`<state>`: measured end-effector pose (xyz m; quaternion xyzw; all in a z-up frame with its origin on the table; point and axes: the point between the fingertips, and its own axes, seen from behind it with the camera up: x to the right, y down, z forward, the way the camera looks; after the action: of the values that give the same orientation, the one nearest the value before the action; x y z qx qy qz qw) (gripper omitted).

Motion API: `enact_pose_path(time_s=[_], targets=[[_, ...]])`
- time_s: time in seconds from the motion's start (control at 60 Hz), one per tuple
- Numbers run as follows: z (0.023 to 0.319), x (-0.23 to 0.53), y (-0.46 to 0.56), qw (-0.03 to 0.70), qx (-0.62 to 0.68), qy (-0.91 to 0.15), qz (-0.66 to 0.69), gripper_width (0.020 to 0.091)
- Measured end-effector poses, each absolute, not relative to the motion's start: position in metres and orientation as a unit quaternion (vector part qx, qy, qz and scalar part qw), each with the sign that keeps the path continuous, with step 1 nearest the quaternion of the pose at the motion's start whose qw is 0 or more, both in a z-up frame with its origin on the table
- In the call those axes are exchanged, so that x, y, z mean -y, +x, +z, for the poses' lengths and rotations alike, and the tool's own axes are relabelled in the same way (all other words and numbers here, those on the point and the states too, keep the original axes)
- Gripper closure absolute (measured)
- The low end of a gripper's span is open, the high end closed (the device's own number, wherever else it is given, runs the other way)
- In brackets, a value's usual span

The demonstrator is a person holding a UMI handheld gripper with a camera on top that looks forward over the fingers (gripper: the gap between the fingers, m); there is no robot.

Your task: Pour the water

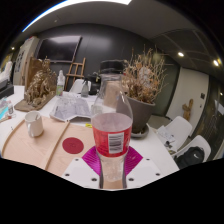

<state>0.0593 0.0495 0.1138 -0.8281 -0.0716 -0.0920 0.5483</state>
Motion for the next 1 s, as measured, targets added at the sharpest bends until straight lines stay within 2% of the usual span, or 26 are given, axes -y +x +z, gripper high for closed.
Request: enact_pose_path(time_s=[0.2, 0.4, 0.5, 0.733, 0.867, 1.0], targets=[[0.188, -0.101, 0.045, 0.555, 0.174, -0.775, -0.247, 0.0855], [0.246, -0.15, -0.021, 0.539, 0.34, -0.642, -0.426, 0.0856], [0.248, -0.167, -0.057, 0.502, 0.423, -0.57, -0.494, 0.0856], [0.225, -0.187, -0.122, 0.411, 0.559, -0.42, -0.585, 0.0858], [0.216, -0.193, -0.136, 0.366, 0.596, -0.369, -0.612, 0.0857], [0.214, -0.192, -0.138, 0.364, 0.597, -0.375, -0.609, 0.0855]])
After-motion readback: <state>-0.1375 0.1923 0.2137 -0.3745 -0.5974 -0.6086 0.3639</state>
